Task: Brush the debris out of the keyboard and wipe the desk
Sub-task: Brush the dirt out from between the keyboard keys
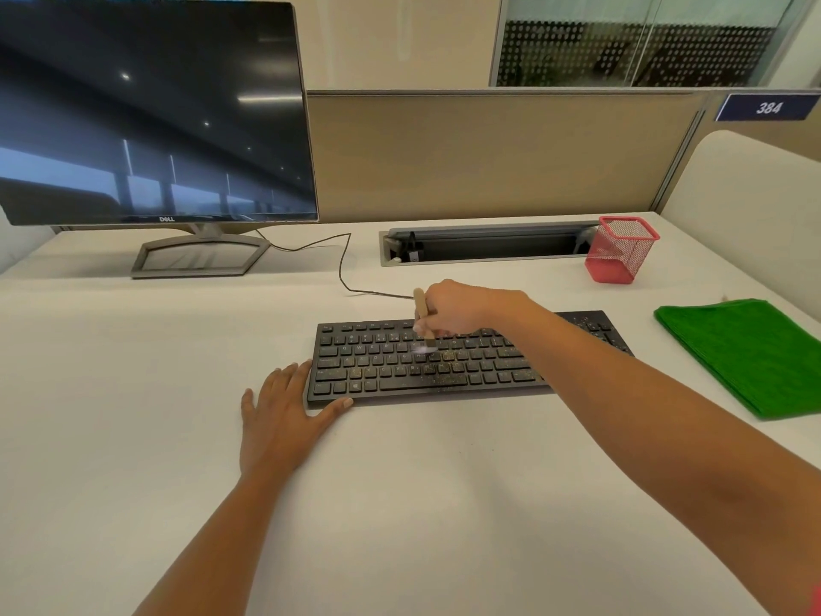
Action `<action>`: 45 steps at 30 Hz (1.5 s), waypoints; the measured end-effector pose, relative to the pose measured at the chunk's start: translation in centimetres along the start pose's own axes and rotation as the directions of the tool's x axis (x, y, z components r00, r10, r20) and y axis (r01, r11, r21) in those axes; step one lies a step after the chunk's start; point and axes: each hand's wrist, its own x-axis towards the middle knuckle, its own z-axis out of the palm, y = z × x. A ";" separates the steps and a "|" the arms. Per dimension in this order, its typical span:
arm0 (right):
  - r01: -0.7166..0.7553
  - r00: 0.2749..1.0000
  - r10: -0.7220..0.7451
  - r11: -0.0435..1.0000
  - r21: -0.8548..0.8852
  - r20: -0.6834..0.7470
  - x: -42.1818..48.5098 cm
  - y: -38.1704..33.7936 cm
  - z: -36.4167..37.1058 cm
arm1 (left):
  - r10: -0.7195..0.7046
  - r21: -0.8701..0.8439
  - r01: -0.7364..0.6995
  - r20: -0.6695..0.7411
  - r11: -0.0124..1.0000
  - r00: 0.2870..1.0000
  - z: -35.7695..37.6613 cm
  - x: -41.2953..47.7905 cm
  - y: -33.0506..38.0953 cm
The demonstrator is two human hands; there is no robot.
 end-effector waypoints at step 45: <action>-0.158 0.881 0.322 0.891 0.426 -0.348 0.7 0.7 2.1 | -0.005 -0.008 0.005 0.009 1.000 1.000 -0.1 0.0 0.0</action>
